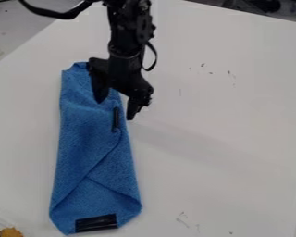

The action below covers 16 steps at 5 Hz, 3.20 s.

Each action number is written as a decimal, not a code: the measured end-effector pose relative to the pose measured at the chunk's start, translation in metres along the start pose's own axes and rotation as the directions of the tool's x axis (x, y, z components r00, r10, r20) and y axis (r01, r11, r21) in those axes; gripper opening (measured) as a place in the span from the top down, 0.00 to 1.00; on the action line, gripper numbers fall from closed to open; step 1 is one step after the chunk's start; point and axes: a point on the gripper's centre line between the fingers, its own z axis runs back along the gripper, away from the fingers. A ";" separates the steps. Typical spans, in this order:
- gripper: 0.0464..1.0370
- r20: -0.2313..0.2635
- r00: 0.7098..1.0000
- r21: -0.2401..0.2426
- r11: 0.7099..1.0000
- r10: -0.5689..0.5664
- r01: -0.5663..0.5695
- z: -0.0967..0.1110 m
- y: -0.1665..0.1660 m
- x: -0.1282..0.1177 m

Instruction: Unfold the cloth from the right to the left

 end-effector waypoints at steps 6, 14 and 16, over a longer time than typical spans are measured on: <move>0.04 0.010 1.000 -0.053 0.998 0.023 -0.022 -0.010 0.003 0.003; 0.98 0.078 0.977 0.032 0.979 0.198 -0.201 0.006 0.061 -0.036; 0.98 0.100 0.933 -0.020 0.939 0.344 -0.344 -0.016 0.107 -0.079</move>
